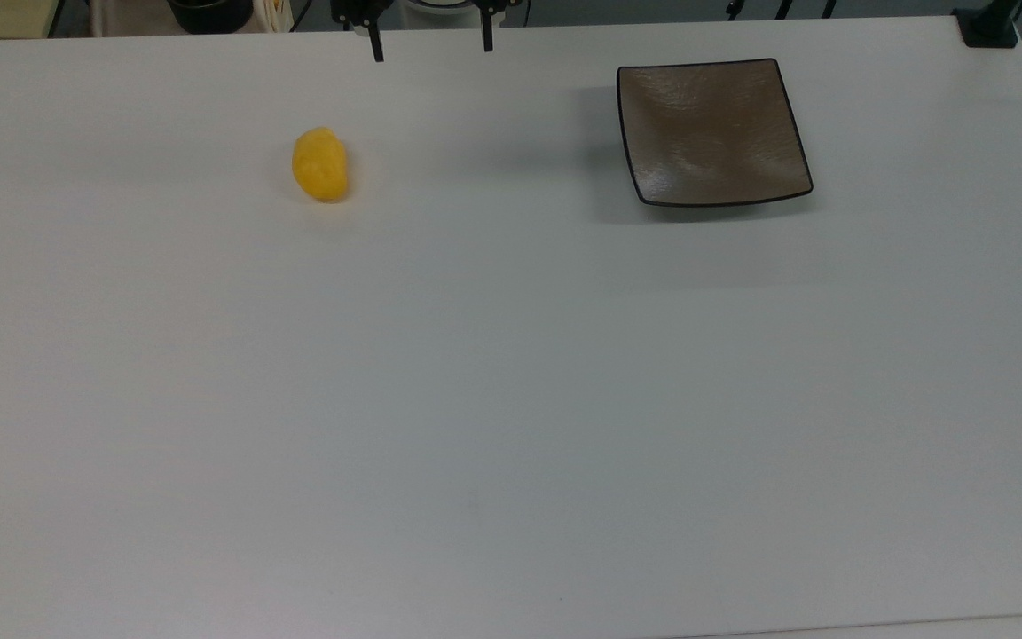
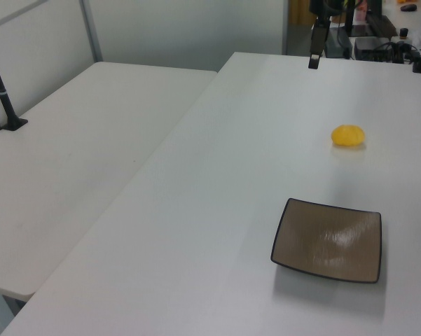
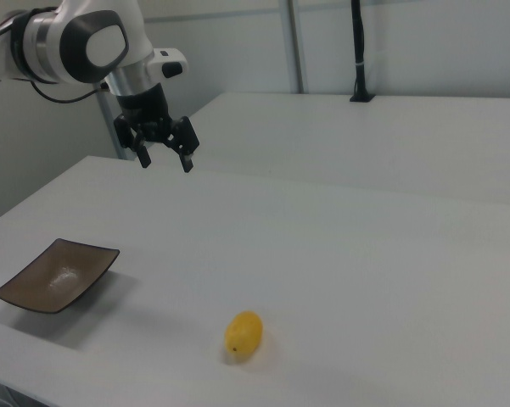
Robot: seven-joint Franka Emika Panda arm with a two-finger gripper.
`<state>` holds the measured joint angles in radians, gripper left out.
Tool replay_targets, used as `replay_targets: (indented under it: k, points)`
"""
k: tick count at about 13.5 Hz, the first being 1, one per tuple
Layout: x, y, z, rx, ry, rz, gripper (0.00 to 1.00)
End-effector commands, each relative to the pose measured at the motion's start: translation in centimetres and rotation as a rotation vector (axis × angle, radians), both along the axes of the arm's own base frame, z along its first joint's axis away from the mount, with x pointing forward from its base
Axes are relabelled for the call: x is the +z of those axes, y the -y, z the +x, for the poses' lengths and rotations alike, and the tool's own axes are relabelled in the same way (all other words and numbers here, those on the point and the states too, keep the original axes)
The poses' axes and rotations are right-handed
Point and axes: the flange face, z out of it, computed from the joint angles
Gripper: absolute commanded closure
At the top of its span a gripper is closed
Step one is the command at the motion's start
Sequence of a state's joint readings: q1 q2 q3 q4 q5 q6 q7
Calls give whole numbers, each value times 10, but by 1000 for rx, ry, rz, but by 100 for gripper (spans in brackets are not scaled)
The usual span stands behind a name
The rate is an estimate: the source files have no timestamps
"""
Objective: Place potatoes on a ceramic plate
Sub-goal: 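Move the open gripper toward the yellow potato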
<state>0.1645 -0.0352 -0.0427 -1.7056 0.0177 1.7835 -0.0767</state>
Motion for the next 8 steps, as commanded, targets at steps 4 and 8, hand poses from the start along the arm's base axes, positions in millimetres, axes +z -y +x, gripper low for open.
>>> replay_targets:
  k: [4, 8]
  points:
    - [2, -1, 2, 13, 18, 23, 0]
    - [1, -2, 1, 14, 13, 31, 0]
